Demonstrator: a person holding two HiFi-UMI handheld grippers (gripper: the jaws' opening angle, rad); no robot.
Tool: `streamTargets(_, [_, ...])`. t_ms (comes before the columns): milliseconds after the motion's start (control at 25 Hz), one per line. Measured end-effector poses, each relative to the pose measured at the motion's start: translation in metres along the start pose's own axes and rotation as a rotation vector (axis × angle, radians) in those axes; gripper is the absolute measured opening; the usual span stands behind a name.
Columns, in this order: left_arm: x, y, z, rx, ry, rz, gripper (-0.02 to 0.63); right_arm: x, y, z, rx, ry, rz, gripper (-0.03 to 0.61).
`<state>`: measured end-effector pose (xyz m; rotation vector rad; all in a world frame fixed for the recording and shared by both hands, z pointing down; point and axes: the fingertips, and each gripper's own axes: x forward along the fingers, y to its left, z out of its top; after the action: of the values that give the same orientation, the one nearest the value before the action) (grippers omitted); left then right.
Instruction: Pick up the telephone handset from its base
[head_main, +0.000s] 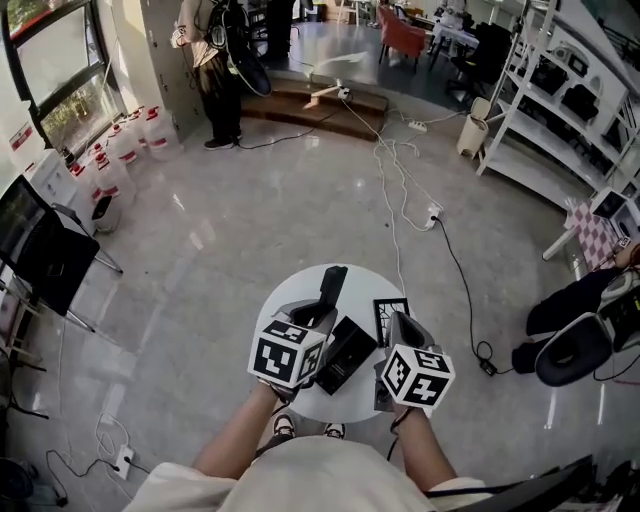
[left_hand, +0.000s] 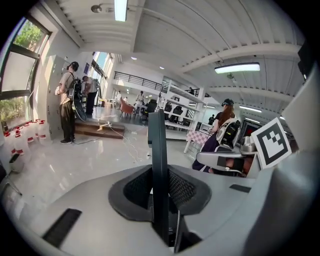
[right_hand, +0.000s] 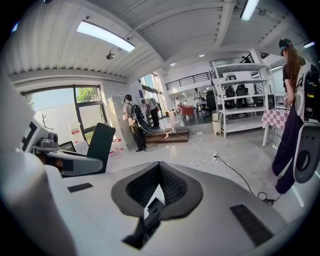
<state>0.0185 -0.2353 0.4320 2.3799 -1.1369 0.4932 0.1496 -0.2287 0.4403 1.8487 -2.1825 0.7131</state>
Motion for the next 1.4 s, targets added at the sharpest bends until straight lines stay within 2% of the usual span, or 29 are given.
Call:
streamTargets(200, [-0.023, 0.004, 0.029, -0.003, -0.083, 0.011, 0.084, -0.004, 0.013, 0.023, -0.029, -0.028, 0.005, 0.025])
streamTargets(440, [-0.04, 0.022, 0.06, 0.033, -0.198, 0.059, 0.084, 0.001, 0.036, 0.057, -0.091, -0.1, 0.022, 0.025])
streamTargets(880, [-0.067, 0.038, 0.106, 0.127, -0.389, 0.121, 0.084, -0.009, 0.043, 0.089, -0.109, -0.219, -0.057, 0.025])
streamTargets(1120, [-0.069, 0.04, 0.119, 0.161, -0.421, 0.087, 0.084, -0.022, 0.052, 0.101, -0.093, -0.281, -0.11, 0.025])
streamTargets(1280, [-0.073, 0.031, 0.111, 0.169, -0.431, 0.072, 0.084, -0.038, 0.052, 0.094, -0.106, -0.296, -0.152, 0.025])
streamTargets(1400, [-0.074, 0.026, 0.104, 0.166, -0.433, 0.065, 0.084, -0.042, 0.052, 0.089, -0.113, -0.29, -0.151, 0.025])
